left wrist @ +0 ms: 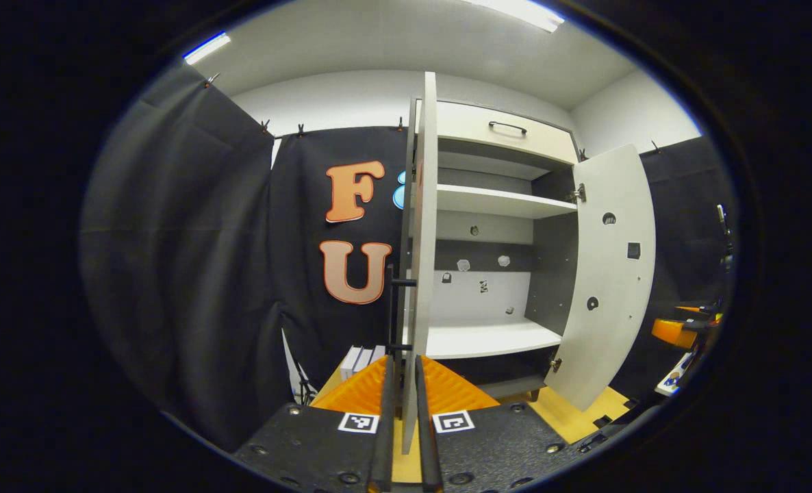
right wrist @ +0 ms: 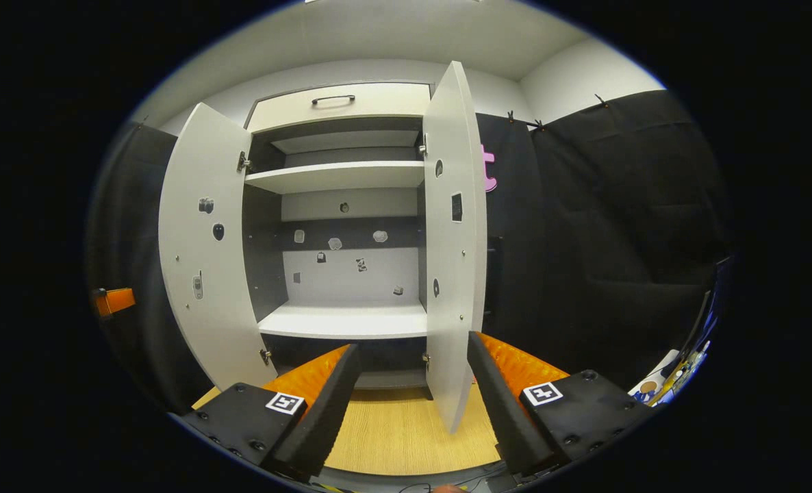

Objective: Open the right door of the double-door shoe cabinet with the right hand, and open the left door with the left hand.

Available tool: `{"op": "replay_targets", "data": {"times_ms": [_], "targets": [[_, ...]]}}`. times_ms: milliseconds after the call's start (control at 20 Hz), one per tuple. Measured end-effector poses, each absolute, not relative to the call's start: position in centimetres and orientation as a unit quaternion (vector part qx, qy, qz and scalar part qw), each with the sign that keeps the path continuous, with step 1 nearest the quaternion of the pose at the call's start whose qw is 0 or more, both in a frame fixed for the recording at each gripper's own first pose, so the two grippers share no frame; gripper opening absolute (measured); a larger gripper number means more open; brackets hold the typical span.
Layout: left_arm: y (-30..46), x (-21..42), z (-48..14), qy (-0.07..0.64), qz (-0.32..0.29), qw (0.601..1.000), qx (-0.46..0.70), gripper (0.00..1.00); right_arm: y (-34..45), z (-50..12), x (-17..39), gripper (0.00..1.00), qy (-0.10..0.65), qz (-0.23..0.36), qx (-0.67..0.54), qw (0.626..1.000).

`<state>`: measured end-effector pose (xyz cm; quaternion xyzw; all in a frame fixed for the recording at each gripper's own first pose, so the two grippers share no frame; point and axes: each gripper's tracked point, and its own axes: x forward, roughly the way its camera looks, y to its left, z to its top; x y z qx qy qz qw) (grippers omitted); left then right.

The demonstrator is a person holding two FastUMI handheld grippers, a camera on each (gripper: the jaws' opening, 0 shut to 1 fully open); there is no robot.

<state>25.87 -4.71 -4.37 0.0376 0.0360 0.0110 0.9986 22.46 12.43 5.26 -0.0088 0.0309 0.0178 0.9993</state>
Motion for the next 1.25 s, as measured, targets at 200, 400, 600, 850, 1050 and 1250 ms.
{"op": "replay_targets", "data": {"times_ms": [200, 400, 600, 850, 1050, 1250], "targets": [[-5.2, 25.7, -4.0, 0.022, 0.023, 0.998, 0.052, 0.45, 12.1, 5.4, 22.4, 0.92, 0.026, 0.012, -0.014, 0.999], [-5.5, 25.3, -3.7, 0.015, 0.014, 0.998, 0.056, 0.58, 11.8, 6.2, 22.6, 0.92, 0.006, 0.003, -0.003, 1.000], [-5.4, 25.5, -3.6, 0.008, 0.033, 0.999, 0.040, 0.86, 11.5, 6.4, 22.6, 0.92, 0.002, 0.000, -0.005, 1.000], [-4.5, 25.3, -3.4, 0.006, 0.050, 0.997, 0.058, 0.89, 11.6, 6.2, 22.8, 0.92, 0.008, 0.001, -0.007, 1.000], [-3.9, 25.1, -3.1, 0.002, 0.061, 0.996, 0.059, 0.92, 12.2, 6.3, 22.8, 0.92, 0.008, 0.010, -0.001, 1.000], [-3.3, 25.2, -2.7, -0.007, 0.073, 0.995, 0.064, 0.93, 12.1, 6.4, 22.9, 0.92, 0.004, 0.009, -0.005, 1.000]]}}
